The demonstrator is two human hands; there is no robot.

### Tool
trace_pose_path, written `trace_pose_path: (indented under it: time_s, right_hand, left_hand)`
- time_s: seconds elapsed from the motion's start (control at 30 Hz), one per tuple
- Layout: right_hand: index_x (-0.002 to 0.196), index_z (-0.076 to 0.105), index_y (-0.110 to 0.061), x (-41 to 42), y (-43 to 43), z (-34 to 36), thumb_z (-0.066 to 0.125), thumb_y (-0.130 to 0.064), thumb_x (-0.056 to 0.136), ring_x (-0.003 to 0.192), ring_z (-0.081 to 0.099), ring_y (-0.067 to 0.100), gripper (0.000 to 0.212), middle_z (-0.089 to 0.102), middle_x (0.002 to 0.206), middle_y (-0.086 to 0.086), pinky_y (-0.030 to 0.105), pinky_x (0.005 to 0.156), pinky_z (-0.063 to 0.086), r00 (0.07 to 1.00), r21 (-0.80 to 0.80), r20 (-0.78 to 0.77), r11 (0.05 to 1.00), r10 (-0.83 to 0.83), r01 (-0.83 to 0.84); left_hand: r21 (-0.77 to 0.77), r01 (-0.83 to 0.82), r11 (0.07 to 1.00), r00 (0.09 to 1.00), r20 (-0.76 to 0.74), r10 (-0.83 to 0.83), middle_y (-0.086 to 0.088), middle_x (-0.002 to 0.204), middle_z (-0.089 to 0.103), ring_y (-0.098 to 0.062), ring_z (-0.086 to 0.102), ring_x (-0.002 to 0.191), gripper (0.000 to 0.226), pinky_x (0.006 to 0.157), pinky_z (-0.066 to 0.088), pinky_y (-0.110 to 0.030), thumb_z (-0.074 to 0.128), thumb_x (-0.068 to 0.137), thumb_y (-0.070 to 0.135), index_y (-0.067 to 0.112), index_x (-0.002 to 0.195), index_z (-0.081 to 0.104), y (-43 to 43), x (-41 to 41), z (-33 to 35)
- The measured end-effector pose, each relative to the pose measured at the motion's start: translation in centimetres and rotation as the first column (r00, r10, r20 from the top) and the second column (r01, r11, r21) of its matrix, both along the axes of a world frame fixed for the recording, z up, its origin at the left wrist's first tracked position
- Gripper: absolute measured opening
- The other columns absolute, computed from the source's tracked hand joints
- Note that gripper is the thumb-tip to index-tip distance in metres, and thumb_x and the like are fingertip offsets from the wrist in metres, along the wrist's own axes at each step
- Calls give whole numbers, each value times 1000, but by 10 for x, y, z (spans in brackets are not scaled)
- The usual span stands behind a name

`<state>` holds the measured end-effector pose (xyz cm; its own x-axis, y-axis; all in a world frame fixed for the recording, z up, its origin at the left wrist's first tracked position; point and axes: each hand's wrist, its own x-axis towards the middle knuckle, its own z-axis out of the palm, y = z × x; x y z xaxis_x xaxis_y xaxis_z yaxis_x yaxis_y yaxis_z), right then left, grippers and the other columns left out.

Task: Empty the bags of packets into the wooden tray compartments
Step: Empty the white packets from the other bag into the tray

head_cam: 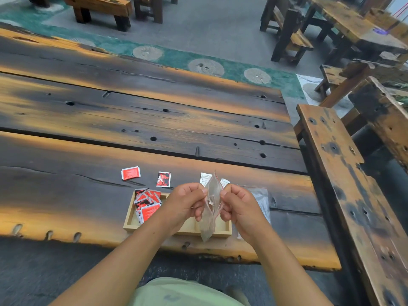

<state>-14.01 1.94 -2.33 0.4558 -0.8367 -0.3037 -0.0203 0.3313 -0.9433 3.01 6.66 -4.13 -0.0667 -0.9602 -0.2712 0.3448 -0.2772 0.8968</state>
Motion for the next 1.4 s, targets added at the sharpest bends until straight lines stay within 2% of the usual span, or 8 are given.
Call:
trace_pose_path:
  time_s: [0.27, 0.57, 0.8, 0.9, 1.0, 1.1, 1.3, 1.4]
  right_hand:
    - [72, 48, -5, -22, -13, 5, 51, -3, 98, 46, 36, 15, 26, 40, 51, 1, 22, 47, 37, 987, -102, -159, 995, -21, 5]
    - [79, 54, -1, -39, -14, 27, 55, -7, 97, 48, 45, 11, 19, 49, 58, 9, 22, 57, 42, 923, -191, -380, 970, 68, -150]
    - [67, 49, -8, -20, -3, 50, 51, -2, 96, 45, 47, 18, 30, 50, 52, 5, 29, 53, 46, 986, -164, -158, 986, -53, 27]
    - [61, 48, -14, -17, 2, 71, 50, -1, 96, 46, 46, 20, 38, 49, 51, 4, 30, 52, 45, 990, -185, -87, 979, -108, 91]
    - [62, 48, -13, -21, 5, 96, 50, -2, 97, 45, 44, 20, 36, 47, 50, 2, 27, 50, 43, 988, -204, -19, 968, -150, 143]
    - [66, 47, -10, -23, 6, 119, 52, -5, 96, 43, 42, 19, 30, 45, 50, 3, 25, 47, 41, 988, -189, 51, 970, -144, 151]
    - [64, 47, -14, -23, 12, 143, 54, -10, 91, 42, 41, 15, 28, 41, 54, 2, 25, 47, 37, 955, -24, 286, 996, -74, 84]
    - [67, 44, -13, -20, 14, 149, 56, -13, 85, 42, 40, 13, 22, 38, 55, 2, 29, 52, 31, 925, 38, 378, 999, -49, 37]
  left_hand:
    - [-18, 6, 1000, 975, 223, -2, -6, 53, 45, -20, 43, 47, 35, 53, 46, -30, 58, 98, 16, 16, 64, 58, -3, 33, 3]
    - [-33, 100, 994, 919, 387, -79, -9, 58, 51, -20, 49, 54, 27, 59, 49, -24, 59, 98, 18, 9, 73, 57, -2, 58, 24]
    - [-61, -52, 997, 970, 233, 65, -13, 78, 57, -23, 59, 71, 32, 68, 55, -37, 49, 100, 35, 11, 84, 61, 5, 32, 25]
    - [-53, 9, 999, 933, 361, 11, 6, 92, 69, -14, 67, 87, 31, 85, 57, -49, 55, 81, 54, 29, 93, 67, 9, 28, 24]
    - [-108, 233, 966, 845, 515, -147, 26, 126, 57, -2, 57, 120, 70, 100, 49, -36, 67, 69, 68, 47, 132, 46, 15, 23, 41]
    - [-166, 301, 939, 837, 518, -176, 35, 143, 41, 11, 38, 134, 95, 110, 38, -28, 76, 64, 67, 58, 144, 25, 12, 10, 67]
    - [-333, 238, 912, 938, 321, -128, 21, 147, 48, 7, 38, 138, 102, 105, 40, -21, 83, 62, 43, 53, 146, 26, 2, 0, 108]
    - [-423, 197, 884, 961, 261, -89, 8, 142, 56, -8, 46, 137, 109, 108, 44, -35, 89, 60, 49, 48, 149, 26, 0, -3, 116]
